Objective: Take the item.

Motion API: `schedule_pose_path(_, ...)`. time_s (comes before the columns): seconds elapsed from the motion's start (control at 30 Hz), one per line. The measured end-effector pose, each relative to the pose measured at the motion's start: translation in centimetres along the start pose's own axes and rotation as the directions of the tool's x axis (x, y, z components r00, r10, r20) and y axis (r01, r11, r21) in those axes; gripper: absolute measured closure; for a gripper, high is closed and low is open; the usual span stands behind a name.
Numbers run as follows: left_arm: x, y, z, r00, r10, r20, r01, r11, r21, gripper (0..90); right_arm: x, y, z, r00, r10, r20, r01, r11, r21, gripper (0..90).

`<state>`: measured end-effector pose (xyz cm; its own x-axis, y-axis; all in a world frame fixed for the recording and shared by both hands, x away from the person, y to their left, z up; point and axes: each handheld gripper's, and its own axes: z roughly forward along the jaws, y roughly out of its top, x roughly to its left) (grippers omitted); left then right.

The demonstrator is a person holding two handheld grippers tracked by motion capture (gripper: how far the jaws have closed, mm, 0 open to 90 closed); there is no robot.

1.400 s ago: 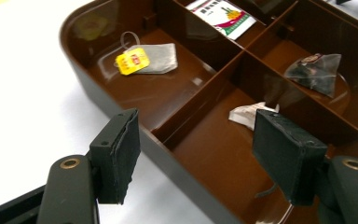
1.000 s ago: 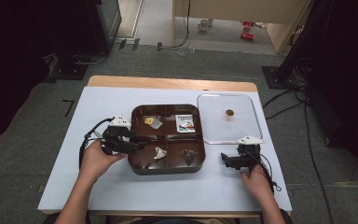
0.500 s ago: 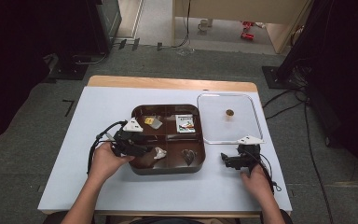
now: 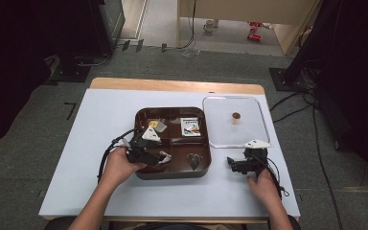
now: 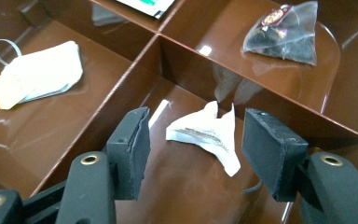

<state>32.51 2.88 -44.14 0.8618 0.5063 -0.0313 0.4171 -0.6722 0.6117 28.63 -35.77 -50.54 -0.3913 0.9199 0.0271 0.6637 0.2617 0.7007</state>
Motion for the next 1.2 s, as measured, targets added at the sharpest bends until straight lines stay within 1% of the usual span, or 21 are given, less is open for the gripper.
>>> schedule_pose_path(0.07, -0.2, 0.1, 0.3, 0.9998, 0.020, 0.006, -0.020, 0.9996, 0.020, 43.0, 0.0, 0.0, 0.0, 1.0000, 0.000, 0.000, 0.000, 1.000, 0.000, 0.0)
schedule_pose_path(0.13, -0.4, 0.2, 0.6, 0.9994, 0.036, 0.001, -0.036, 0.9986, 0.037, 45.4, 0.0, 0.0, 0.0, 1.0000, 0.000, 0.000, 0.000, 1.000, 0.000, 0.0)
schedule_pose_path(0.23, -0.5, 0.4, 1.1, 0.9990, 0.041, 0.017, -0.042, 0.9970, 0.066, 45.4, 0.0, 0.0, 0.0, 1.0000, 0.000, 0.000, 0.000, 1.000, 0.000, 0.0)
schedule_pose_path(0.27, -0.5, 0.4, 1.1, 0.9990, 0.041, 0.017, -0.042, 0.9970, 0.066, 45.6, 0.0, 0.0, 0.0, 1.0000, 0.000, 0.000, 0.000, 1.000, 0.000, 0.0)
schedule_pose_path(0.33, -0.6, 0.5, 1.3, 0.9990, 0.041, 0.020, -0.042, 0.9958, 0.081, 45.7, 0.0, 0.0, 0.0, 1.0000, 0.000, 0.000, 0.000, 1.000, 0.000, 0.0)
schedule_pose_path(0.53, -0.9, 0.8, 1.9, 0.9978, 0.062, 0.025, -0.064, 0.9905, 0.121, 46.8, 0.0, 0.0, 0.0, 1.0000, 0.000, 0.001, 0.000, 1.000, 0.000, 0.0)
schedule_pose_path(0.63, -1.0, 0.8, 2.1, 0.9977, 0.067, 0.015, -0.068, 0.9874, 0.143, 48.7, 0.0, 0.0, 0.0, 1.0000, -0.001, 0.001, 0.001, 1.000, 0.000, 0.0)
schedule_pose_path(0.7, -1.1, 0.8, 2.2, 0.9972, 0.073, 0.018, -0.075, 0.9852, 0.154, 52.8, 0.0, 0.0, 0.0, 1.0000, -0.001, 0.001, 0.001, 1.000, 0.000, 0.0)
schedule_pose_path(0.8, -1.2, 0.8, 2.3, 0.9973, 0.073, 0.011, -0.074, 0.9808, 0.180, 56.6, 0.0, 0.0, 0.0, 1.0000, 0.000, 0.001, 0.000, 1.000, 0.000, 0.0)
schedule_pose_path(0.93, -1.1, 0.8, 2.4, 0.9974, 0.071, 0.010, -0.071, 0.9778, 0.197, 58.2, 0.0, 0.0, 0.0, 1.0000, 0.000, 0.001, 0.000, 1.000, 0.000, 0.0)
schedule_pose_path(0.97, -1.1, 0.7, 2.5, 0.9974, 0.071, 0.012, -0.072, 0.9762, 0.204, 61.3, 0.0, 0.0, 0.0, 1.0000, 0.000, 0.001, 0.000, 1.000, 0.000, 0.0)
schedule_pose_path(1.0, -1.1, 0.6, 2.6, 0.9969, 0.078, 0.010, -0.078, 0.9725, 0.219, 63.7, 0.0, 0.0, 0.0, 1.0000, 0.000, 0.001, 0.000, 1.000, 0.000, 0.0)
schedule_pose_path(1.03, -1.0, 0.6, 2.6, 0.9972, 0.074, 0.011, -0.075, 0.9722, 0.222, 63.7, 0.0, 0.0, 0.0, 1.0000, 0.000, 0.001, 0.000, 1.000, 0.000, 0.0)
schedule_pose_path(1.1, -1.0, 0.6, 2.6, 0.9978, 0.067, 0.006, -0.066, 0.9726, 0.223, 68.3, 0.0, 0.0, 0.0, 1.0000, 0.000, 0.001, 0.000, 1.000, 0.000, 0.0)
schedule_pose_path(1.17, -1.1, 0.6, 2.6, 0.9981, 0.061, 0.005, -0.061, 0.9730, 0.223, 69.3, 0.0, 0.0, 0.0, 1.0000, 0.000, 0.001, 0.000, 1.000, 0.000, 0.0)
schedule_pose_path(1.2, -1.0, 0.6, 2.5, 0.9981, 0.061, 0.004, -0.060, 0.9731, 0.223, 71.4, 0.0, 0.0, 0.0, 1.0000, 0.000, 0.001, 0.000, 1.000, 0.000, 0.0)
